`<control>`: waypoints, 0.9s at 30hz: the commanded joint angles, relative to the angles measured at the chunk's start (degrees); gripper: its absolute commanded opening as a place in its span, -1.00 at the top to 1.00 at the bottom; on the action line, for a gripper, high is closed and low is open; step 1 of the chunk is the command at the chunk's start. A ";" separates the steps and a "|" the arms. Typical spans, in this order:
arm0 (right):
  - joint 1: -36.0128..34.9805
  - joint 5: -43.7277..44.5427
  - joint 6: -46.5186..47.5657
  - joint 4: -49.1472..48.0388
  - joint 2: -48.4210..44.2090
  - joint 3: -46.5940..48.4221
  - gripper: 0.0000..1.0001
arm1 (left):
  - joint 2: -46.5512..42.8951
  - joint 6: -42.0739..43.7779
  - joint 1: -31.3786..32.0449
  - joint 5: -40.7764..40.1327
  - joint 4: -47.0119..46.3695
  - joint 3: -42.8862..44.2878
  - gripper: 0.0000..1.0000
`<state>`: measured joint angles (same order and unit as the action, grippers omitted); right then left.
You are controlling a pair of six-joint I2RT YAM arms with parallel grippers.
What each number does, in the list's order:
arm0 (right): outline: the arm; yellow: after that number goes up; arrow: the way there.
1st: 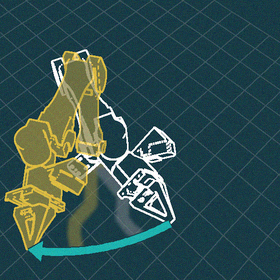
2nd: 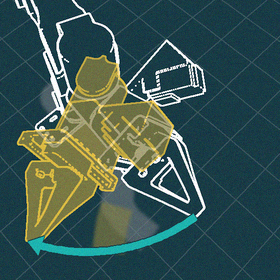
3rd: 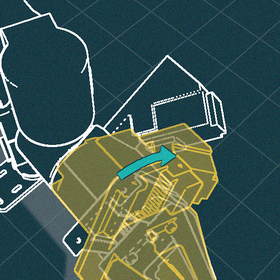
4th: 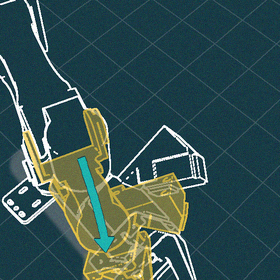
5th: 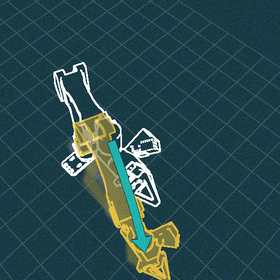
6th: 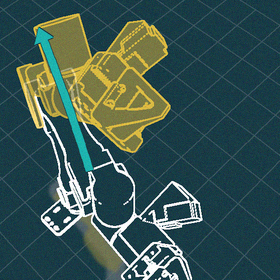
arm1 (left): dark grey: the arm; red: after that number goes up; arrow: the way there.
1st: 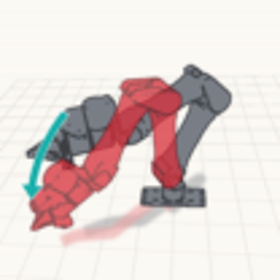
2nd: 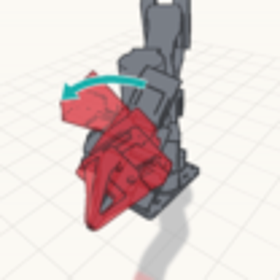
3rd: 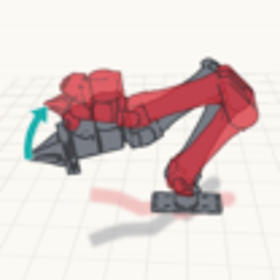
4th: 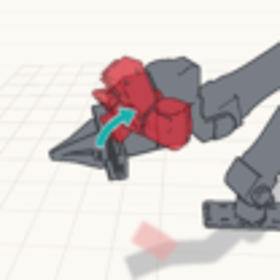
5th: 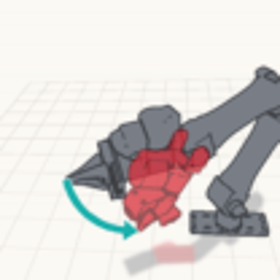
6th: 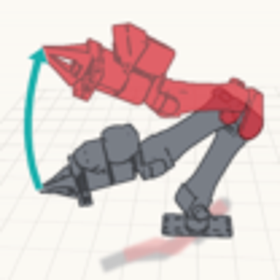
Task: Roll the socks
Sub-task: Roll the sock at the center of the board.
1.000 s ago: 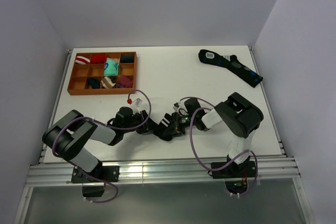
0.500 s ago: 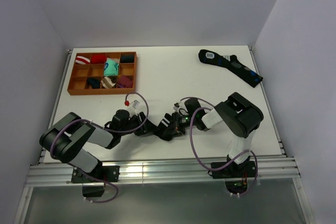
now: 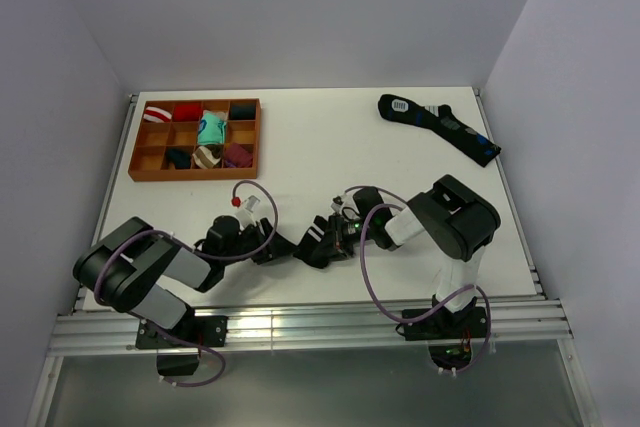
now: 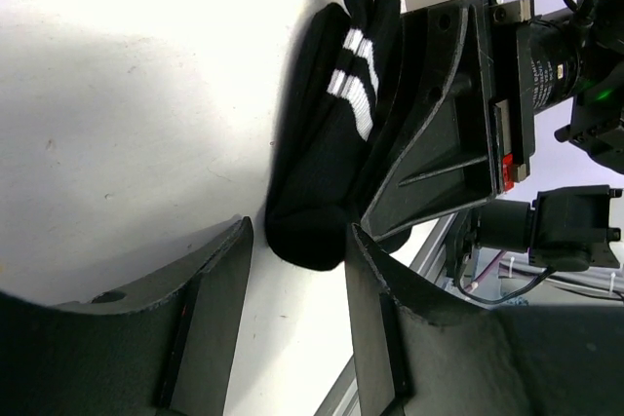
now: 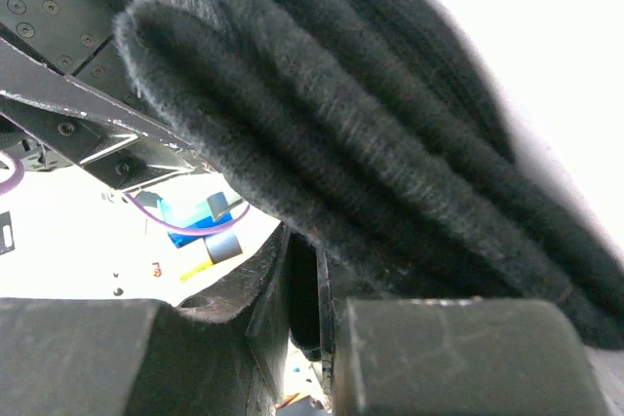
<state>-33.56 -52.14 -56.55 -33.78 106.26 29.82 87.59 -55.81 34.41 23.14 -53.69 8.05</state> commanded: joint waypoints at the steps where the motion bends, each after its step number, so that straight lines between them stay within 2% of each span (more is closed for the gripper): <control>1: 1.30 6.61 1.27 6.18 2.64 -2.40 0.70 | 0.04 3.17 -0.14 0.24 6.94 -0.49 -0.01; 13: 1.57 6.09 0.57 4.95 4.31 -2.40 0.70 | -3.92 6.32 -0.14 2.62 9.39 -0.23 0.01; 27: 1.92 5.73 0.92 4.86 4.92 -2.67 0.71 | 2.49 7.65 0.74 -0.90 16.51 6.09 0.05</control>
<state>-32.93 -53.76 -56.29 -36.62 107.68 29.54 87.55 -51.22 34.57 25.65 -44.88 13.28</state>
